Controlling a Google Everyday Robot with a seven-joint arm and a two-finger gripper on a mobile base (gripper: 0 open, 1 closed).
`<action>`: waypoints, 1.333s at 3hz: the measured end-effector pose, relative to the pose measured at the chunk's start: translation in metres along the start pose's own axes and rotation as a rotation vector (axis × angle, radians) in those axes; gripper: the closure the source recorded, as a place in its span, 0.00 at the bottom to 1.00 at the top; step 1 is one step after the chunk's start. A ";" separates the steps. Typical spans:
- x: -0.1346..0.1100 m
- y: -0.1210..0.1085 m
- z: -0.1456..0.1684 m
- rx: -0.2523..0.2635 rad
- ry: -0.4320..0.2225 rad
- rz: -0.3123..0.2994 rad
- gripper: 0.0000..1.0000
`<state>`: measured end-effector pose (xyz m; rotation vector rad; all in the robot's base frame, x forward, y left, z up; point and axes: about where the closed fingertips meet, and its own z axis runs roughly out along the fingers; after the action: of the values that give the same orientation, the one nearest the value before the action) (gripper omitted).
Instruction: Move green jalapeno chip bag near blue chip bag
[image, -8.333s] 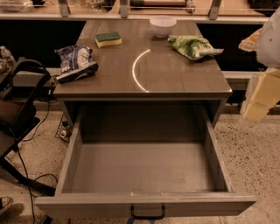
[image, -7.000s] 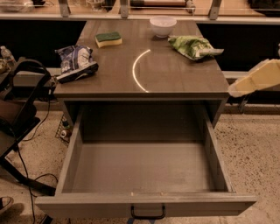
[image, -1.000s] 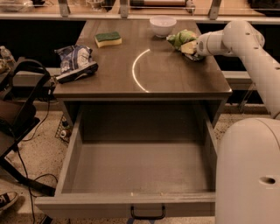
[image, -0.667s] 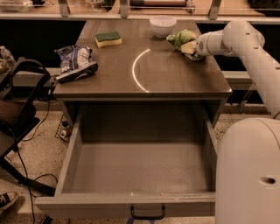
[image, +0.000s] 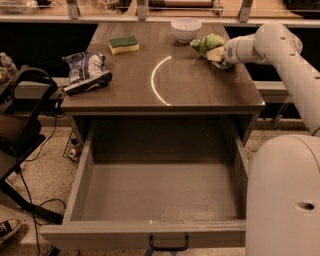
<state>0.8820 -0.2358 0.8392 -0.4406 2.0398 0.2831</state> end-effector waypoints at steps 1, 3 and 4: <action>0.000 0.000 0.000 0.000 0.000 0.000 1.00; 0.000 0.000 0.000 0.000 0.000 0.000 1.00; -0.005 -0.002 -0.004 0.014 -0.001 -0.009 1.00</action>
Offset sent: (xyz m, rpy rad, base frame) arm -0.0055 -0.0357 0.2578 -0.3224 -0.1724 -0.1078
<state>0.8820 -0.2387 0.8451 -0.4405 2.0376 0.2634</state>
